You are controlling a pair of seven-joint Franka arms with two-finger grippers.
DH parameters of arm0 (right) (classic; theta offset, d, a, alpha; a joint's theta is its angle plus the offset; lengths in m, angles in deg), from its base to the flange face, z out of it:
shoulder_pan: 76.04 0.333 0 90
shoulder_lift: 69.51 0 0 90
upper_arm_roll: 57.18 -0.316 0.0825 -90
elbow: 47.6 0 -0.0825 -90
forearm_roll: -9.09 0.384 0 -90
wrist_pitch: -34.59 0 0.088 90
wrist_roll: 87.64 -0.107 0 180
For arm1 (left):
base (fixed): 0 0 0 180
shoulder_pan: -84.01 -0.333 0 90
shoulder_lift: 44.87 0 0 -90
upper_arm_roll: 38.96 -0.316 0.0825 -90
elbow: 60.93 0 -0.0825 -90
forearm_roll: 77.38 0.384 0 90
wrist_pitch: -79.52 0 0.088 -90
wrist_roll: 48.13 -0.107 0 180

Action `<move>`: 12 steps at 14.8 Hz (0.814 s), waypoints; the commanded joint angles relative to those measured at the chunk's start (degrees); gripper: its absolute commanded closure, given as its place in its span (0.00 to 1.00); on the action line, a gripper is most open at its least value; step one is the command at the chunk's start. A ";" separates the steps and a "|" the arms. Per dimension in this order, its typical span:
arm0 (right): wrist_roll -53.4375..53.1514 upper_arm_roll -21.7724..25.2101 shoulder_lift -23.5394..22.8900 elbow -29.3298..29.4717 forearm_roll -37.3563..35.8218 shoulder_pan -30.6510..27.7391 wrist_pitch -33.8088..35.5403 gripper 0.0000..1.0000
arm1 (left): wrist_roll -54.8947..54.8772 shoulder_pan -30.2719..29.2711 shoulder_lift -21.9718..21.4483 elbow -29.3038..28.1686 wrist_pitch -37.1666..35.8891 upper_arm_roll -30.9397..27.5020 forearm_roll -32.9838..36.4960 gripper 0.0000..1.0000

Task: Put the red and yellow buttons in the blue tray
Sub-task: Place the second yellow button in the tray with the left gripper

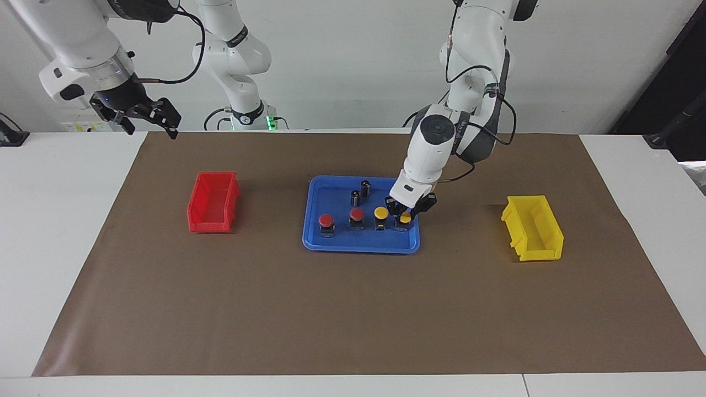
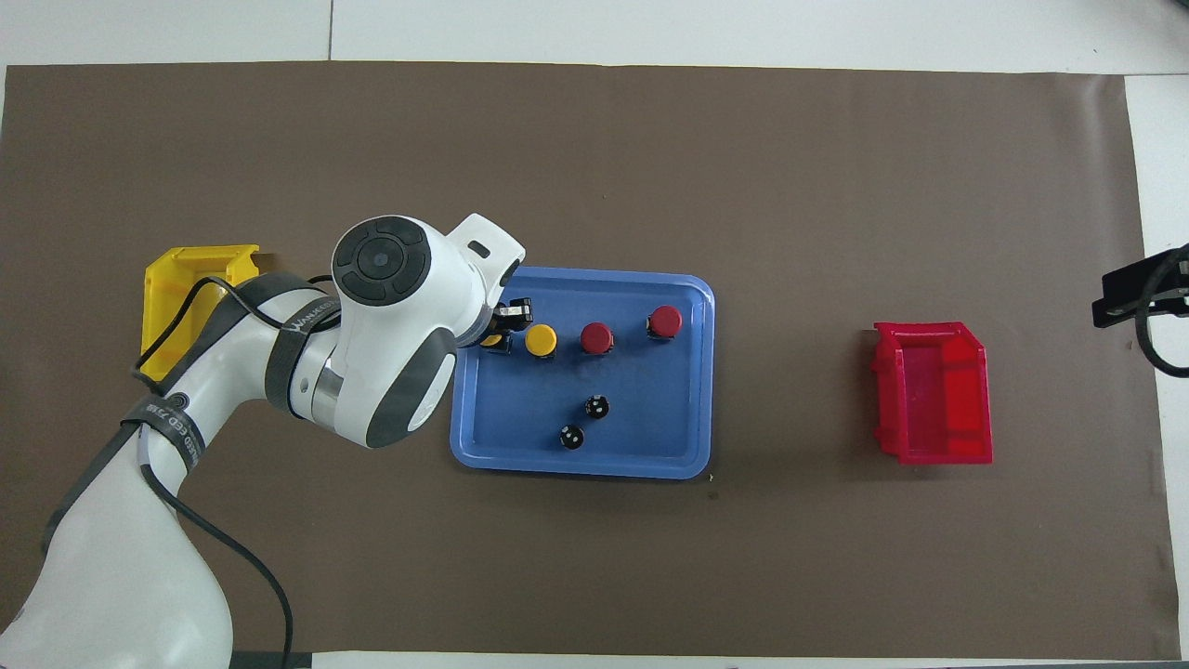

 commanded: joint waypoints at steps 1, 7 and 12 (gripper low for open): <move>1.48 -0.51 0.69 -0.82 0.01 -1.05 -0.57 0.00 | 0.76 0.84 -1.47 -0.98 -0.78 -1.07 -0.47 0.29; 2.36 -0.25 1.22 -1.61 0.89 -2.72 -0.74 0.00 | -3.08 -3.28 -5.86 6.40 -15.97 -1.68 0.05 0.00; 2.71 -0.25 1.57 -2.05 0.89 -2.81 -0.56 0.00 | -21.17 -12.76 -12.35 12.38 -28.90 -1.95 1.90 0.00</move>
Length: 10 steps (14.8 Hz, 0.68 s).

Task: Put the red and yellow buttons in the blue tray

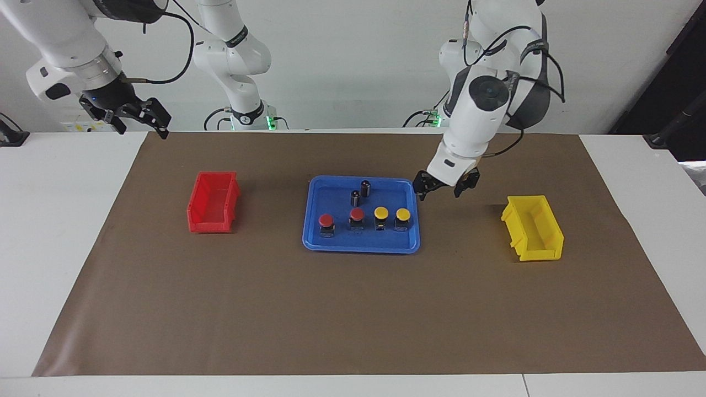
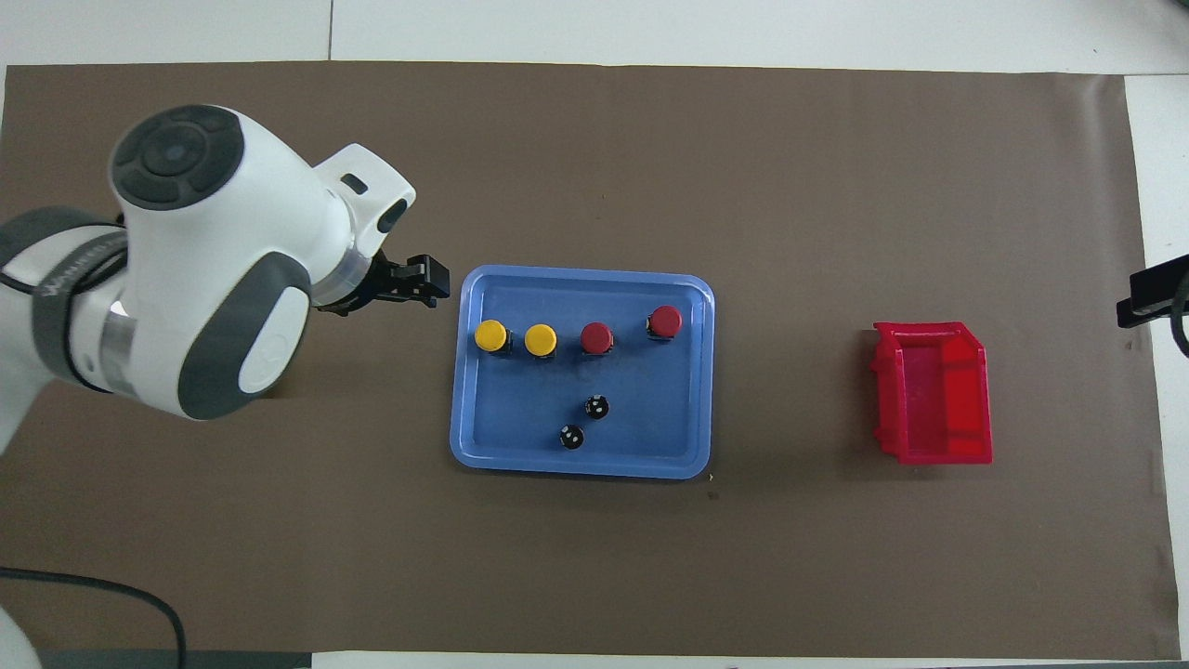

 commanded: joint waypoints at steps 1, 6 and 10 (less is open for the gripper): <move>1.52 -0.52 1.56 -1.99 0.55 -0.97 -0.58 0.00 | -9.44 -6.16 -5.37 1.02 -6.85 0.12 0.67 0.00; 1.61 -0.52 1.56 -1.99 0.55 -1.06 -0.67 0.00 | -17.90 -14.16 -9.07 5.67 -16.44 -0.15 0.67 0.00; 1.52 -0.52 1.56 -1.99 0.55 -0.97 -0.76 0.00 | -27.82 -19.97 -9.34 4.98 -16.98 -0.24 0.67 0.00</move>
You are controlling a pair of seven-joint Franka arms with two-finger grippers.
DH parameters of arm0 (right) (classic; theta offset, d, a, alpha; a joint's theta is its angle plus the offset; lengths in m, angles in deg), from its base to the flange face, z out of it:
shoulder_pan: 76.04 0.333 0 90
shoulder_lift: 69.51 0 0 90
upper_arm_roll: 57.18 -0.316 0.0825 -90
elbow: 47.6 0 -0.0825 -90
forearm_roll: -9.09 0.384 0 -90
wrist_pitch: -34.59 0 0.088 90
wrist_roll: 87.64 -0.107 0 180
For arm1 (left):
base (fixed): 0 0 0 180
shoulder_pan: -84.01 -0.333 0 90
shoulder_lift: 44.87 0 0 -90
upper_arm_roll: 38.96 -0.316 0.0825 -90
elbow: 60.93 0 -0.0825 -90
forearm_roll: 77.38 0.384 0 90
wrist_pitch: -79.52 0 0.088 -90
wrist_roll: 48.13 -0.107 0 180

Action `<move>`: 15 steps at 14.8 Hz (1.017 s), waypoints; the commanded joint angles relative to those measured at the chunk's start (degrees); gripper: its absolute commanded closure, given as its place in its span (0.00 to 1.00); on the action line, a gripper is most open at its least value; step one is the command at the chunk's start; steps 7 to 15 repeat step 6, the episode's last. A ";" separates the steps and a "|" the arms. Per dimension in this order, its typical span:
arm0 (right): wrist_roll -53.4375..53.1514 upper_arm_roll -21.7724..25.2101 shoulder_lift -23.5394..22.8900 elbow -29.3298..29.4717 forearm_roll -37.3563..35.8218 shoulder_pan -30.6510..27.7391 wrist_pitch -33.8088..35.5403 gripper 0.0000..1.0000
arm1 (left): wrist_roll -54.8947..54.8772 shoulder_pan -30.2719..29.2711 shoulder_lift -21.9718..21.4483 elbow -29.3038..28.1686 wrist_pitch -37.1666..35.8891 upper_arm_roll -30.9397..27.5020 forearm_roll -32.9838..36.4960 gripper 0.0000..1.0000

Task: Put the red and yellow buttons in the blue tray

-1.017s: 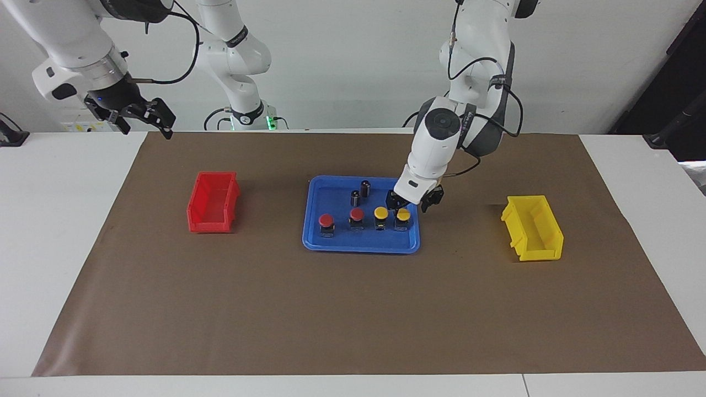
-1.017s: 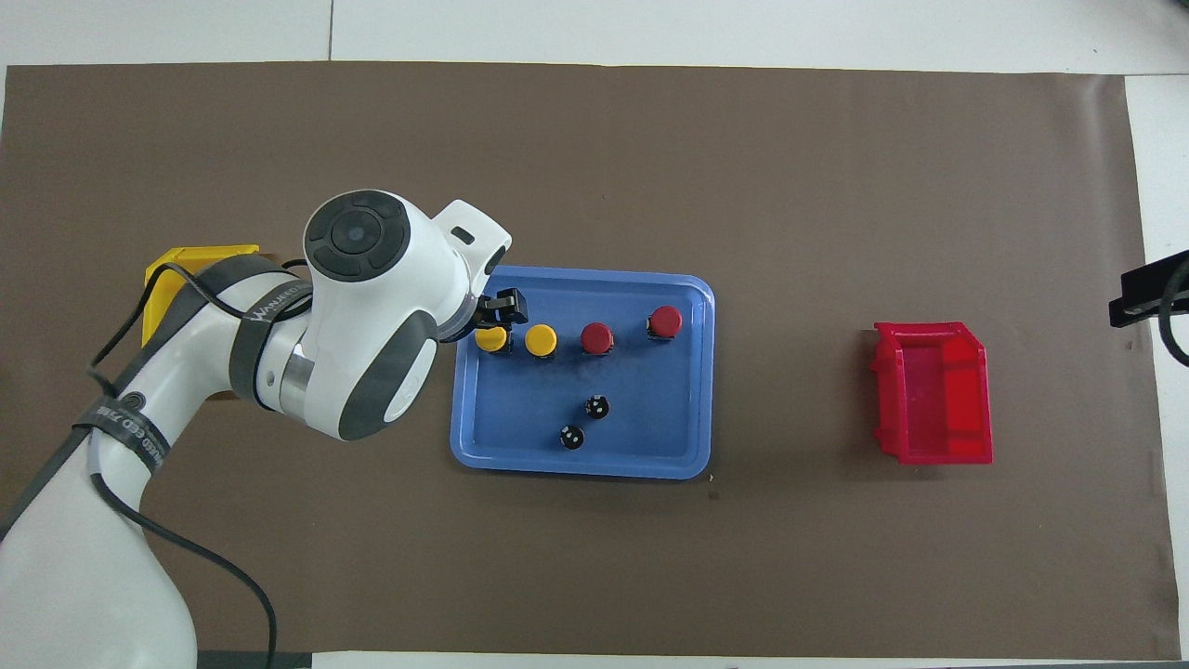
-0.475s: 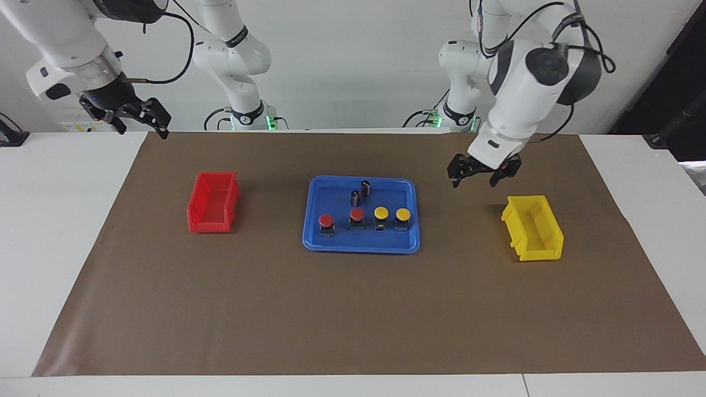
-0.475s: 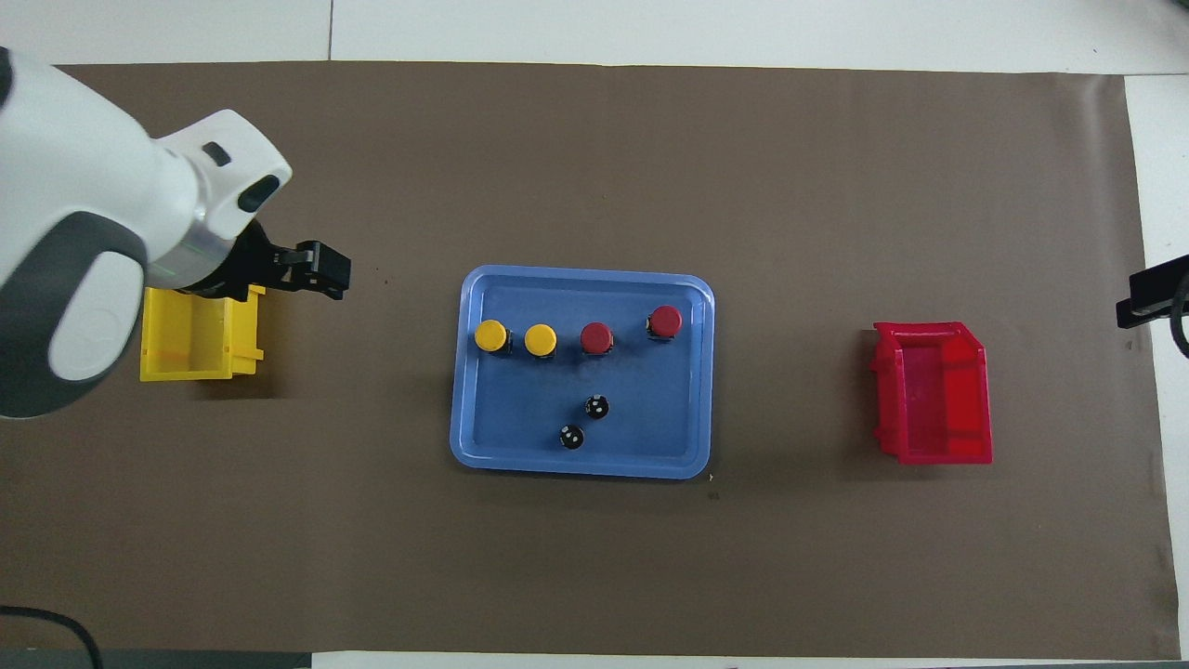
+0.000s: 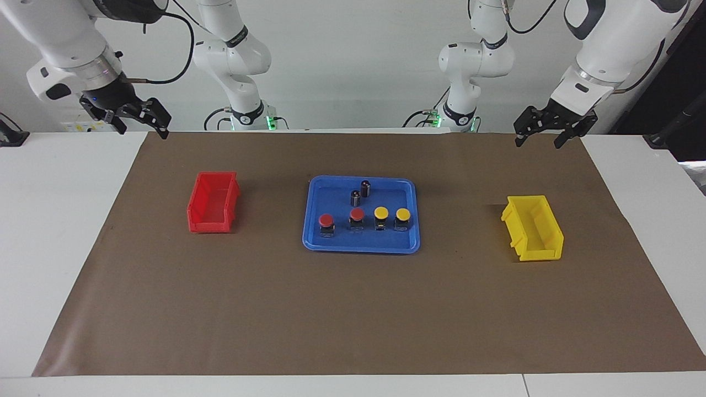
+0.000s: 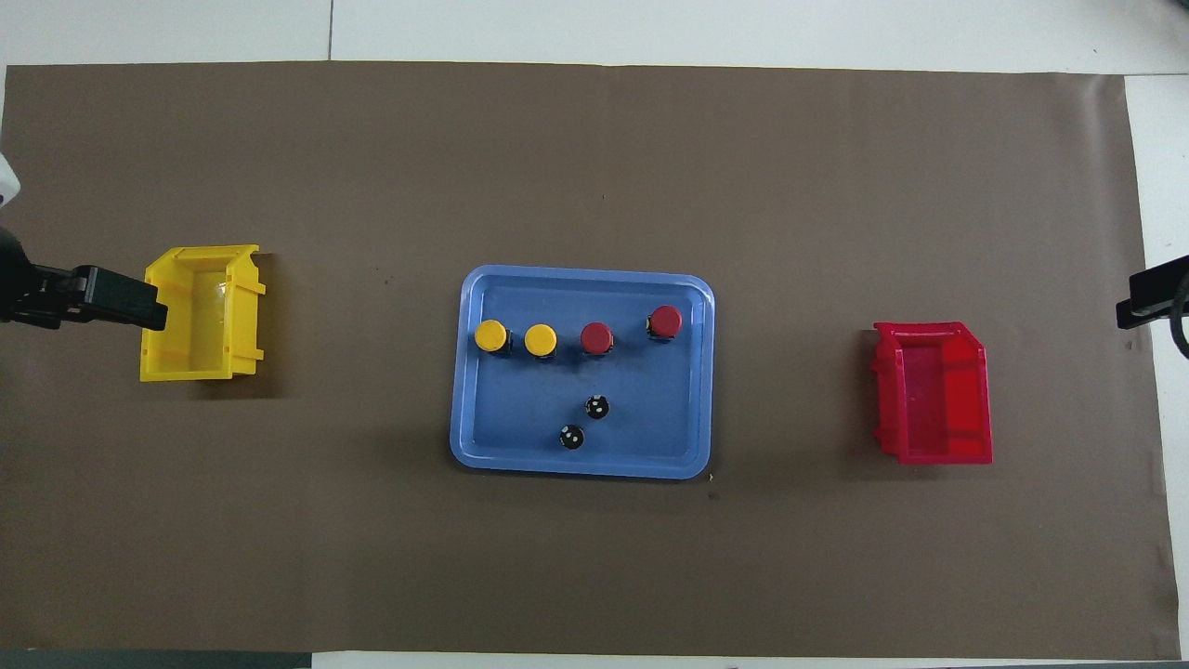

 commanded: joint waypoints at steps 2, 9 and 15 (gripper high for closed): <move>1.52 -0.61 1.49 -1.85 0.55 -0.96 -0.67 0.00 | -4.77 -3.39 0.61 0.42 0.89 0.49 0.59 0.00; 1.52 -0.61 1.31 -1.41 0.55 -1.14 -0.85 0.00 | -4.25 -3.75 0.61 -0.02 2.49 0.49 0.59 0.00; 1.52 -0.61 1.31 -1.41 0.55 -1.14 -0.85 0.00 | -4.25 -3.75 0.61 -0.02 2.49 0.49 0.59 0.00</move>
